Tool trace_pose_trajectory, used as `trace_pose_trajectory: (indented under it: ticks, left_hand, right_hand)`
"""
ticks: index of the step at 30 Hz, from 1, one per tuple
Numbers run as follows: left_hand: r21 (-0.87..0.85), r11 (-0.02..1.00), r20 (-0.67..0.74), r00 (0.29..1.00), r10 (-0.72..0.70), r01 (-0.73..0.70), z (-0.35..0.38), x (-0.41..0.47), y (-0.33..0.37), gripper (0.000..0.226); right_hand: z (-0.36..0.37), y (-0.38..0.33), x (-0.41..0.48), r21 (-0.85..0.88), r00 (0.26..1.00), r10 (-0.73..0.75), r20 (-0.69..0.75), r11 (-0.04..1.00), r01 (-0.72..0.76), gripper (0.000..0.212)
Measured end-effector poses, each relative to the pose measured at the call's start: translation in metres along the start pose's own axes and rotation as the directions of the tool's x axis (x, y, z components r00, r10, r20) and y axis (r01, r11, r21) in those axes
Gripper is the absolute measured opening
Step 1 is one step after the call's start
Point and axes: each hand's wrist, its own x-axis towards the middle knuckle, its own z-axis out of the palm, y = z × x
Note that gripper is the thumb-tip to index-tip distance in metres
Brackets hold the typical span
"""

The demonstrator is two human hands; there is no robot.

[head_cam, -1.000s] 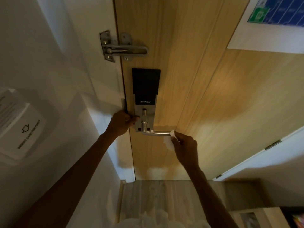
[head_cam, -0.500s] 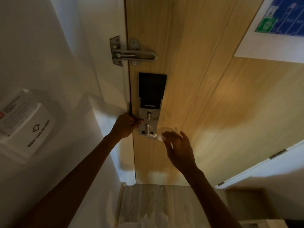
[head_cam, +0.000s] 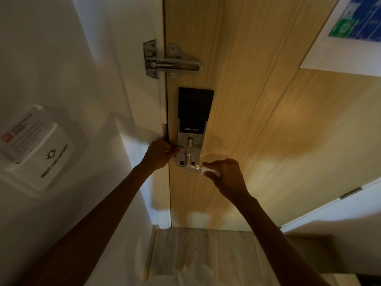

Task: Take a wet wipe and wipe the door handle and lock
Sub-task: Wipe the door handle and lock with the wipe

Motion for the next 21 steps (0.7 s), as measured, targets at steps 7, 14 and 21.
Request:
trace_pose_trajectory:
  ticks: [7, 14, 21]
  left_hand:
    - [-0.027, 1.000, -0.008, 1.000, -0.003, 0.002, 0.001, -0.001, -0.001, 0.042]
    - [-0.018, 0.999, 0.005, 1.000, -0.029, 0.029, 0.000, -0.004, 0.003, 0.042]
    - [-0.070, 0.997, -0.028, 0.999, -0.047, 0.045, 0.004, -0.005, 0.001, 0.040]
  right_hand:
    - [-0.017, 0.018, 0.004, -0.079, 0.993, 0.008, 0.116, 0.997, 0.001, 0.007]
    - [0.002, 0.004, -0.003, -0.168, 0.996, -0.047, 0.072, 0.984, 0.058, 0.017]
    - [0.000, 0.008, -0.009, -0.228, 0.999, -0.033, 0.032, 0.973, 0.040, 0.014]
